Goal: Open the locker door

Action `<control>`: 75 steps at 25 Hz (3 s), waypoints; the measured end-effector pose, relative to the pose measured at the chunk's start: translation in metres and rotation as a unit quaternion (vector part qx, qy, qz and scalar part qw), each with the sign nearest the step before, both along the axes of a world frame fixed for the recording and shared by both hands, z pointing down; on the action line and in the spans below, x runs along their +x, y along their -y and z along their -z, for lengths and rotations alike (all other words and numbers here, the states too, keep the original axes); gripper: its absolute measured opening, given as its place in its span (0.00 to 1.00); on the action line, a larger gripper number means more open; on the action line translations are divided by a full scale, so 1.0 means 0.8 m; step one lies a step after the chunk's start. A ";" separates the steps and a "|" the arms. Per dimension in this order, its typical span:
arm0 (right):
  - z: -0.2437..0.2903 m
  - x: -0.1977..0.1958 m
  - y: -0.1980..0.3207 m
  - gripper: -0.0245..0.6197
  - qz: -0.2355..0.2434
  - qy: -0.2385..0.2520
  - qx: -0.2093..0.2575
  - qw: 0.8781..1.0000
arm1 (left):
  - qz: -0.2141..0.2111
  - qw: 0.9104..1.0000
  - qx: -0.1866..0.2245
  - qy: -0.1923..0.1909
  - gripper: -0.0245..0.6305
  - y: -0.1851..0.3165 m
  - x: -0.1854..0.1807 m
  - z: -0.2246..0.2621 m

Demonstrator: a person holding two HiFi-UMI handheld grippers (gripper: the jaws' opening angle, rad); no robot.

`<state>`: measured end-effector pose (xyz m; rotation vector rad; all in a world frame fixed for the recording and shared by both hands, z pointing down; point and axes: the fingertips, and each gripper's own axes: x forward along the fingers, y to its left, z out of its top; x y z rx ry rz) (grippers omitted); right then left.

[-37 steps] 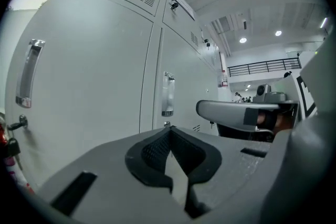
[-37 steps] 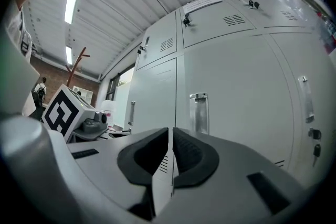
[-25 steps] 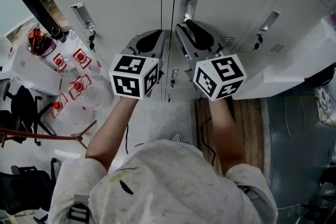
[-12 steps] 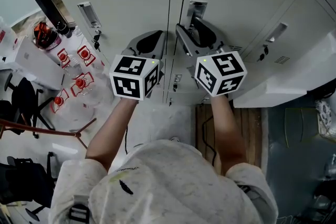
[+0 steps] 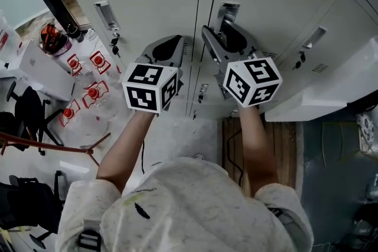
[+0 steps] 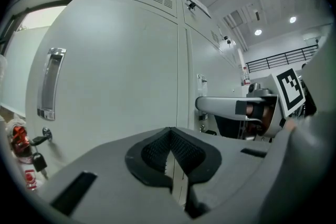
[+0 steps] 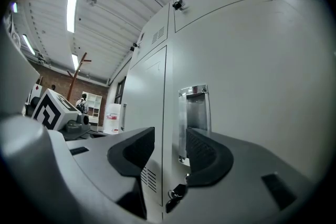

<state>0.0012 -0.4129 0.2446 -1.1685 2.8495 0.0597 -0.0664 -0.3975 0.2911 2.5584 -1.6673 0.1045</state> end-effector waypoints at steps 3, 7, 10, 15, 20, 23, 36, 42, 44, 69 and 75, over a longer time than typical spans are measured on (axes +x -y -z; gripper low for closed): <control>0.000 0.001 -0.006 0.30 -0.008 -0.001 -0.002 1.000 | -0.011 1.000 -0.002 0.000 0.05 -0.004 0.003 -0.002; 0.000 0.003 -0.016 0.30 -0.019 -0.001 -0.002 1.000 | -0.025 1.000 -0.007 -0.001 0.05 -0.010 0.005 -0.007; 0.000 0.004 -0.025 0.30 -0.029 -0.004 -0.001 1.000 | -0.034 0.999 -0.009 -0.004 0.05 -0.015 0.005 -0.009; 0.000 0.009 -0.038 0.30 -0.050 -0.013 -0.002 0.999 | -0.053 0.999 -0.009 -0.009 0.05 -0.024 0.011 -0.010; -0.001 0.016 -0.050 0.30 -0.075 -0.024 -0.001 0.997 | -0.070 0.997 -0.008 -0.010 0.05 -0.031 0.016 -0.008; -0.001 0.019 -0.058 0.30 -0.085 -0.023 -0.001 0.996 | -0.080 0.997 -0.008 -0.010 0.05 -0.036 0.019 -0.007; 0.000 0.045 -0.093 0.25 -0.130 -0.006 0.005 0.991 | -0.129 0.992 -0.009 0.003 0.05 -0.064 0.043 -0.007; 0.001 0.054 -0.106 0.25 -0.142 -0.001 0.005 0.990 | -0.141 0.990 -0.010 0.001 0.05 -0.075 0.050 -0.007; 0.001 0.057 -0.110 0.25 -0.144 0.000 0.005 0.990 | -0.145 0.989 -0.010 0.001 0.05 -0.078 0.054 -0.007; 0.001 0.139 -0.181 0.26 -0.210 0.007 0.009 0.978 | -0.229 0.973 -0.009 0.001 0.05 -0.126 0.147 -0.010; 0.000 0.163 -0.193 0.26 -0.228 0.016 0.010 0.973 | -0.248 0.969 -0.012 -0.001 0.05 -0.133 0.171 -0.015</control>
